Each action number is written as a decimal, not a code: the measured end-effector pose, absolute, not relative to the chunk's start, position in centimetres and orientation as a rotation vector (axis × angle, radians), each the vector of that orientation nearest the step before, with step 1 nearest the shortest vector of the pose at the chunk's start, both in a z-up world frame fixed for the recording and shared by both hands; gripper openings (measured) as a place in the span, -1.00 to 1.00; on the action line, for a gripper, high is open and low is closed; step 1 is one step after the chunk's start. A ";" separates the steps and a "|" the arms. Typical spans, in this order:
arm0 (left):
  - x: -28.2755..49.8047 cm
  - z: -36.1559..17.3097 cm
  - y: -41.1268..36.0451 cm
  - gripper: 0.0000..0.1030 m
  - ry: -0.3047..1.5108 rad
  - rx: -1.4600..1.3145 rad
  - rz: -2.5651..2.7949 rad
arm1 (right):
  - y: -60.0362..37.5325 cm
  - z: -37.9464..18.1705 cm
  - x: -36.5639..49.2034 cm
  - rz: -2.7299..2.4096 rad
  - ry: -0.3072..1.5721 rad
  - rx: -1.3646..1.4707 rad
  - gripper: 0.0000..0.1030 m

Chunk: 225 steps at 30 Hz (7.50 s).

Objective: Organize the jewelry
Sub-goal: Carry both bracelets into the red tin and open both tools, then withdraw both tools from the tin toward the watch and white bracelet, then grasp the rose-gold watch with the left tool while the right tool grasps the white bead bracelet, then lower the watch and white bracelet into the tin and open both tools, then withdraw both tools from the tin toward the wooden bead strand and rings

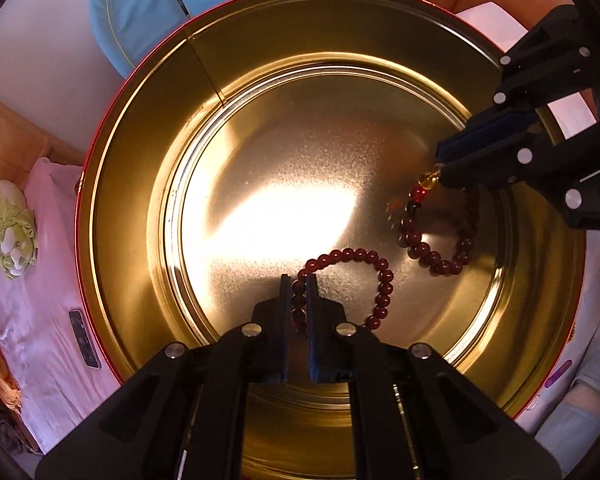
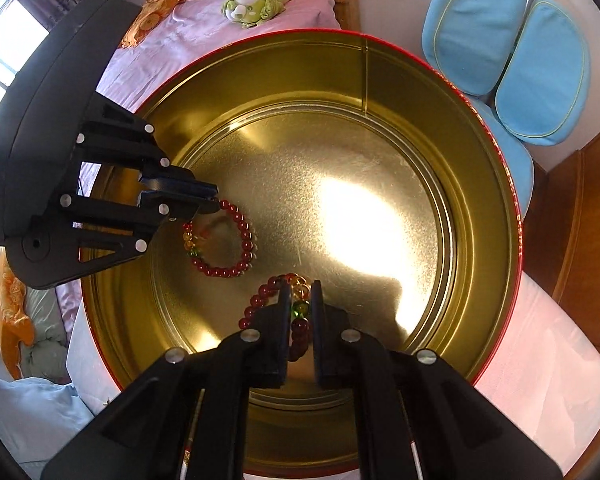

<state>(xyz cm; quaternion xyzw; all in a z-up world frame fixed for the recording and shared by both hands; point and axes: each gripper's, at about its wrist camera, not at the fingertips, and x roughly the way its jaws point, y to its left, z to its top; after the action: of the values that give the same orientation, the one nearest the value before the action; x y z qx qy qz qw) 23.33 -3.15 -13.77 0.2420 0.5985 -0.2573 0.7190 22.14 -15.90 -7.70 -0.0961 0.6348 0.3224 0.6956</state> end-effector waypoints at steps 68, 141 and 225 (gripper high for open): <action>4.0 -15.2 -0.6 0.55 1.309 -0.023 -0.158 | -22.4 -5.4 3.7 0.334 1.150 -0.049 0.79; 9.3 2.7 0.6 -0.36 0.899 0.179 -0.303 | -20.3 5.3 12.7 0.516 0.890 -0.119 -0.87; 6.3 -3.1 -1.3 0.59 1.009 0.274 -0.466 | -23.7 0.7 6.6 0.582 0.997 0.033 0.82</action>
<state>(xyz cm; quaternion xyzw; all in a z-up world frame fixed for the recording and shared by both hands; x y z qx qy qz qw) 6.33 -1.35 -3.10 0.1299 0.4773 -0.2205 0.8406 6.62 -23.72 0.68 0.0158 0.4714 0.2753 0.8377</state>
